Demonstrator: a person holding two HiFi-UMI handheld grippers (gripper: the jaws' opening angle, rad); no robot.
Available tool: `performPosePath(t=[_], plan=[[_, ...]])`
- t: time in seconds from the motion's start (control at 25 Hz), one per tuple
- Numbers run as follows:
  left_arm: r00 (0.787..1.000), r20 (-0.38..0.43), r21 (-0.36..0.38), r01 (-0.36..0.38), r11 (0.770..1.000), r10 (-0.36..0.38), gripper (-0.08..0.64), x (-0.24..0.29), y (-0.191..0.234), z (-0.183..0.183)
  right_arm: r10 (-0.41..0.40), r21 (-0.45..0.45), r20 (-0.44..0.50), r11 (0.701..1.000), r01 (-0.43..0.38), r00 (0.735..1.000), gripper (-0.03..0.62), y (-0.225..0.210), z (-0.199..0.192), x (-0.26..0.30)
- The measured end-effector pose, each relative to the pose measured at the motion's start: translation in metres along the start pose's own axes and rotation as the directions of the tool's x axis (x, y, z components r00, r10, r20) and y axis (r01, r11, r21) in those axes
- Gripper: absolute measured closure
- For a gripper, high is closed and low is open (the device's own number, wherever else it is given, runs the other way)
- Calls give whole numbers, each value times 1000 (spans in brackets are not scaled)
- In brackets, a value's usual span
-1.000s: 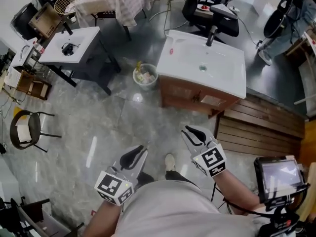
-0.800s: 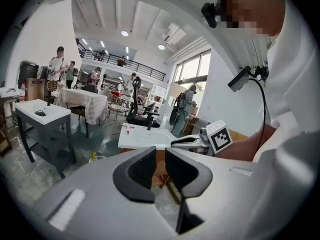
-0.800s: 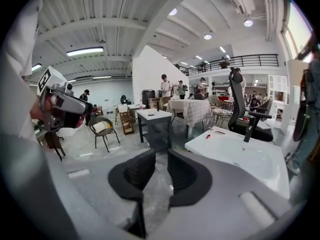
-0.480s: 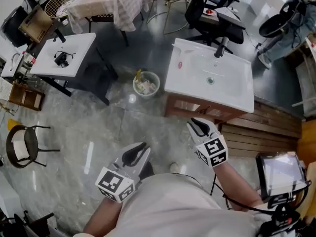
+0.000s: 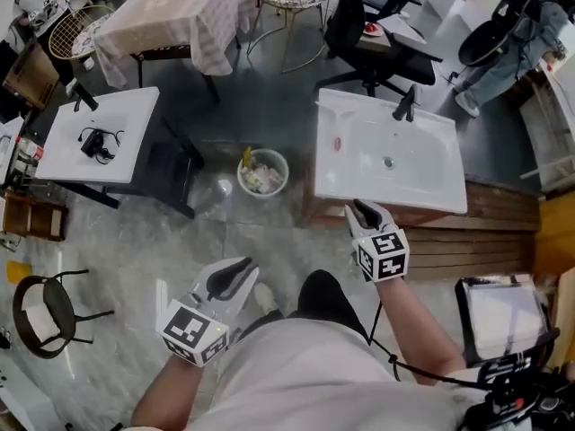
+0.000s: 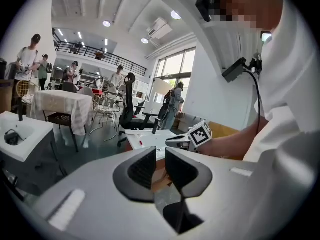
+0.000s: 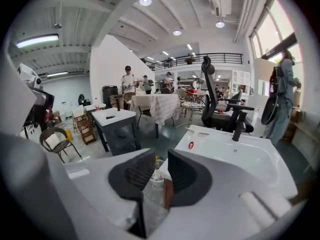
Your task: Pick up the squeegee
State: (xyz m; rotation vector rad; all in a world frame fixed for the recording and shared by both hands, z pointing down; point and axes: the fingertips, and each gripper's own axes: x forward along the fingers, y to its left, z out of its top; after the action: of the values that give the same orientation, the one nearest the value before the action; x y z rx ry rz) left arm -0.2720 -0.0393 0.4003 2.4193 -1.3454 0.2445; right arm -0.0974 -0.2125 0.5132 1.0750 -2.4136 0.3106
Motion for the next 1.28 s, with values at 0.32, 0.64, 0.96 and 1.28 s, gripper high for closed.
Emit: performPosePath(t=[0.32,0.64,0.96,1.28], plan=[[999,-12,-60,-37,998,36,497,48,38,26,-104,70,-3,992,104,995,478,-73,34,111],[993,-38,-70,-114,991,111,497,107,78,67,-180,138,-41,973,184,983,436,-153,46,222],[985,-70,-80,-161,984,155,497,145,101,74,-225,182,-120,953,244,967,434,-191,29,295],[973,-81,-97,-224,970,217,497,147,119,75,-256,213,-131,936,280,958,434,-200,22,319]])
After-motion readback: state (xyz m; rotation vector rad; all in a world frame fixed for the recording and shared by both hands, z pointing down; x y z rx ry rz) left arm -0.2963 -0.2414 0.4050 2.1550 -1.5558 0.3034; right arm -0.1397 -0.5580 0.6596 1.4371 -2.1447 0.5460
